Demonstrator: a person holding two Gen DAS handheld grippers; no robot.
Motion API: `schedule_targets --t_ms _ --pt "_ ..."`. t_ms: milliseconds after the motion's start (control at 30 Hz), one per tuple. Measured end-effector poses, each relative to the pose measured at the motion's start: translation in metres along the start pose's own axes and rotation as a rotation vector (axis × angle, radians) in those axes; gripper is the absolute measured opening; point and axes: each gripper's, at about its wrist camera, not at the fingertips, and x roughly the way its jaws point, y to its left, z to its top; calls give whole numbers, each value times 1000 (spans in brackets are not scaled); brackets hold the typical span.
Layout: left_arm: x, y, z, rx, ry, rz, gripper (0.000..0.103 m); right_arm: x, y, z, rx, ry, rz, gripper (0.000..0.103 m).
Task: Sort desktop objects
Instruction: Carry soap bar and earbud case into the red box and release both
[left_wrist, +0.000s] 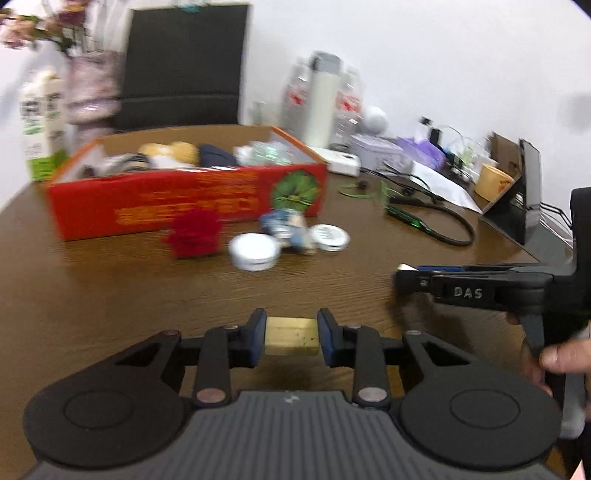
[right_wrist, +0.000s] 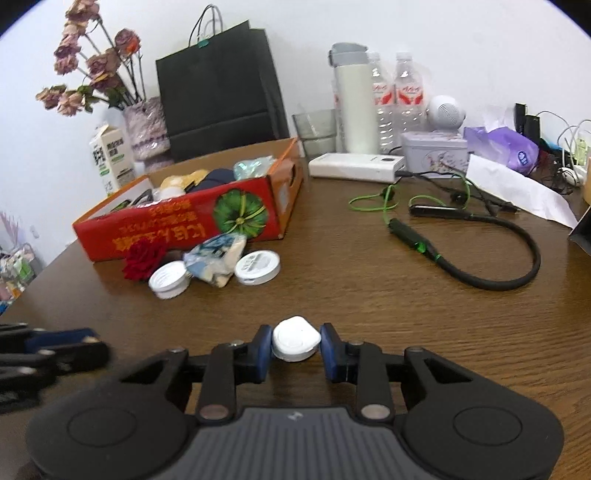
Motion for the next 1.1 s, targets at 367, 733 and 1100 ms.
schedule_targets --t_ms 367,733,1100 --pt "-78 47 -34 -98 -57 52 30 -68 95 -18 -129 -63 136 27" --pt "-104 86 12 -149 -204 45 30 -116 120 10 -139 -158 170 27" --pt "-3 141 150 -115 -188 110 30 -36 110 151 -137 -169 135 27"
